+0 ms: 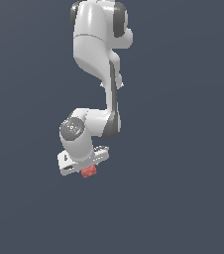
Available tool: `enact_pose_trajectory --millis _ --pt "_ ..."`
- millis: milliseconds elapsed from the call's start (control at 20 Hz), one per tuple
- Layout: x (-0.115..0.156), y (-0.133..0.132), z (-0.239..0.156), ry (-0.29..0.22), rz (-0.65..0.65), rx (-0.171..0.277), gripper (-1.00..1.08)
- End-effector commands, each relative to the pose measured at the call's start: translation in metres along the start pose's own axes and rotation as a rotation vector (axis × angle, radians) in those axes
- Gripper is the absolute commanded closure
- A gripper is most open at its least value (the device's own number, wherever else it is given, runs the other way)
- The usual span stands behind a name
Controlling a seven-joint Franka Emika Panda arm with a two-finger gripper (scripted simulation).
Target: Pick up the object and move it to a goal position.
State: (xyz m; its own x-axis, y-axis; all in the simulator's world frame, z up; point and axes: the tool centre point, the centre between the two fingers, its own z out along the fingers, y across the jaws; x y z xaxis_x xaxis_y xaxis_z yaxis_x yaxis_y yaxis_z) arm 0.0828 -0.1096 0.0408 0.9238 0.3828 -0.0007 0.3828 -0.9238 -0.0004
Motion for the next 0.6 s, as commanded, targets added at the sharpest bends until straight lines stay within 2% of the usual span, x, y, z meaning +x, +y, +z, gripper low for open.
enact_pose_trajectory --millis 0,300,550 --pt "0.0 -0.001 -0.003 0.001 0.0 0.0 1.08" --pt "-0.001 -0.007 -0.025 0.001 0.0 0.0 1.08" --pt "-0.003 -0.017 -0.059 0.001 0.0 0.0 1.08"
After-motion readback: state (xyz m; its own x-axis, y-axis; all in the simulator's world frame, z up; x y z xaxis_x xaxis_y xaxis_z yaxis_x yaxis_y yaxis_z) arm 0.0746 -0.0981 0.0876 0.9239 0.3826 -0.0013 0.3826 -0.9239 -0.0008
